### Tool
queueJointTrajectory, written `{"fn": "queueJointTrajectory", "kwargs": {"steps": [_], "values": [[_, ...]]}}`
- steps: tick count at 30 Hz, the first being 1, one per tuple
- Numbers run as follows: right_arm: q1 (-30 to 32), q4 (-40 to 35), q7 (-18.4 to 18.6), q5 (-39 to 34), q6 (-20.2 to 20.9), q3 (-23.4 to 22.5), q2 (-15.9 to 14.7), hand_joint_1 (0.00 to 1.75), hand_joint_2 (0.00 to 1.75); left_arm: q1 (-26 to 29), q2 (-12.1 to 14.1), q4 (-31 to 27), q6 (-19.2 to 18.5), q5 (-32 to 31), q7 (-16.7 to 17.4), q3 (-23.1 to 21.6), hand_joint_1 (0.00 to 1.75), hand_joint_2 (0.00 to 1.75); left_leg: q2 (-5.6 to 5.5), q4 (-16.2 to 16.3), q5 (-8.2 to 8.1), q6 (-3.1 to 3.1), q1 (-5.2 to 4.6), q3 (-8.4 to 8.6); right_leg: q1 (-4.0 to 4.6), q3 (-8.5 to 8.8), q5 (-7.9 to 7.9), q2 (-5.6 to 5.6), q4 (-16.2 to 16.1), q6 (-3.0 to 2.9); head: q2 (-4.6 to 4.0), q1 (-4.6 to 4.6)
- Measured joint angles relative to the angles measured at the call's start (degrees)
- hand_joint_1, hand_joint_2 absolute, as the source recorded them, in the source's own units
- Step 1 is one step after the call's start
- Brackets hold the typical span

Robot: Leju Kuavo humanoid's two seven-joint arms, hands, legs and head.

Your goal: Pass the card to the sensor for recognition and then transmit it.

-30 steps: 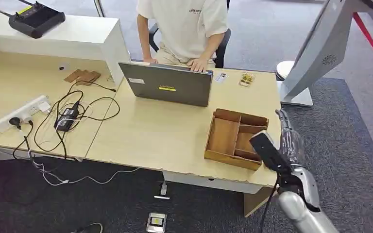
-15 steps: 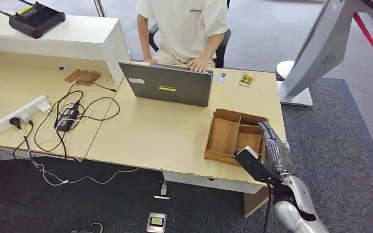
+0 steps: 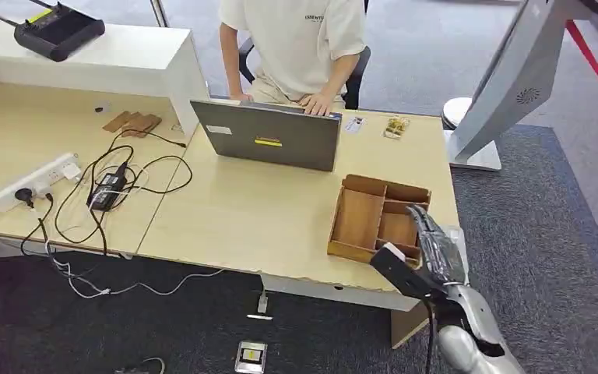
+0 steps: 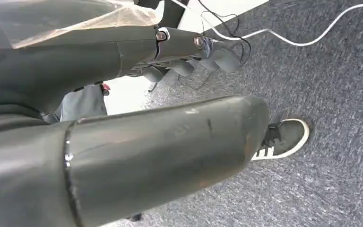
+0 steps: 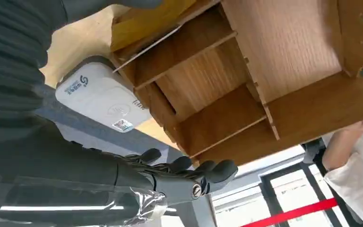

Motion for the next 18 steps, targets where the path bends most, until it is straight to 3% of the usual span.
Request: {"fn": "queueJointTrajectory", "kwargs": {"steps": [12,18], "values": [[0.03,2.03,2.68,2.79,1.75,0.37,0.11,0.00,1.75,0.07,0.00,0.00,0.11,-0.17,0.18,0.02,0.00,0.00,0.00,0.00,0.00,0.00,0.00,0.01,0.00,0.00,0.00,0.00,0.00,0.00,0.00,0.00],[0.45,2.29,5.40,7.02,-0.70,0.00,0.11,0.00,1.75,0.10,-0.02,0.00,0.20,-0.35,0.24,0.02,0.00,0.00,0.00,0.00,0.00,0.00,0.00,0.01,0.00,-0.01,0.00,0.00,0.00,0.00,0.00,0.00]]}}
